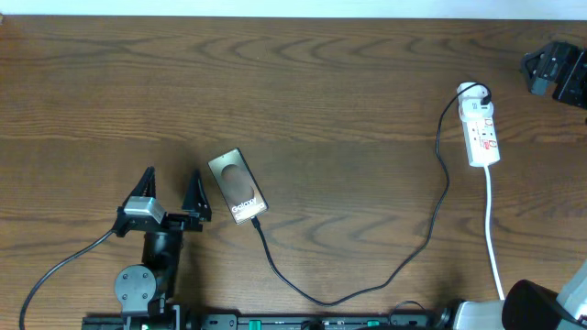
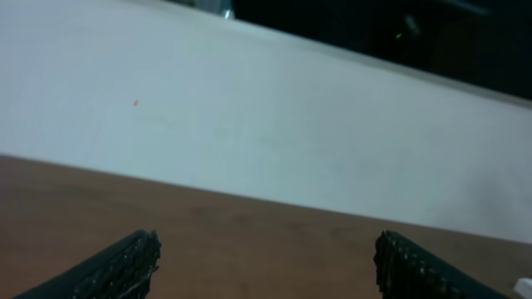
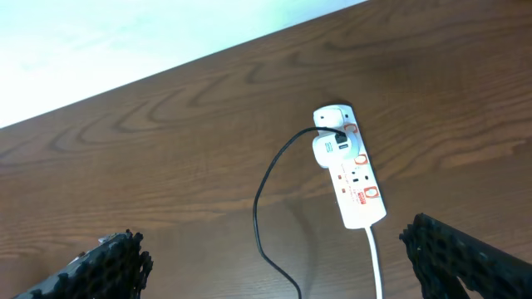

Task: Plug charger to phone and switch on socket

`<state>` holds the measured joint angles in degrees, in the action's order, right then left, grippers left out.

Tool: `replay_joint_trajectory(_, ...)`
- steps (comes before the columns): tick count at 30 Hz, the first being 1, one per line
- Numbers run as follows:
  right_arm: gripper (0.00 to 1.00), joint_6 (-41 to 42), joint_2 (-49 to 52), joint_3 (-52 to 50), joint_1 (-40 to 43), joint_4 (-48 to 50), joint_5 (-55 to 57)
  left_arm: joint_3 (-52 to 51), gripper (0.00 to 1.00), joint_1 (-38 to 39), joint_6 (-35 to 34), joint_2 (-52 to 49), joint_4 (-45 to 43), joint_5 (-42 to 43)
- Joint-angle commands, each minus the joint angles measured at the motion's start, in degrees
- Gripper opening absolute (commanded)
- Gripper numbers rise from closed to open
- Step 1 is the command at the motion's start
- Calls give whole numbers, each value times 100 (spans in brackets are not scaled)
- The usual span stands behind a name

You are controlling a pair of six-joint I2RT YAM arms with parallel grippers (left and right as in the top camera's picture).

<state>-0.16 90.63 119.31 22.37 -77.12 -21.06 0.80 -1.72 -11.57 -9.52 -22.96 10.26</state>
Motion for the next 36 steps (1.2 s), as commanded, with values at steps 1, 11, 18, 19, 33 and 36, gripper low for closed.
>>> replay_joint_trajectory(1,99,76,-68,24,-13,-9,-48,-55,85,-149,57,262,267,70)
replay_joint_trajectory(11,99,76,-68,24,-13,-9,-48,-55,85,-350,-203,946,1458,-2)
replay_joint_trajectory(18,99,79,-68,24,-13,-9,-48,-55,85,-385,-721,946,2245,-393)
replay_joint_trajectory(19,99,76,-68,26,-13,-9,-48,-55,85,-385,-721,946,2337,-424)
replay_joint_trajectory(33,99,76,-68,24,-13,-9,-48,-55,85,-385,306,946,2675,-321)
replay_joint_trajectory(36,99,76,-68,24,-13,-9,-48,-55,85,-385,435,946,2677,-317)
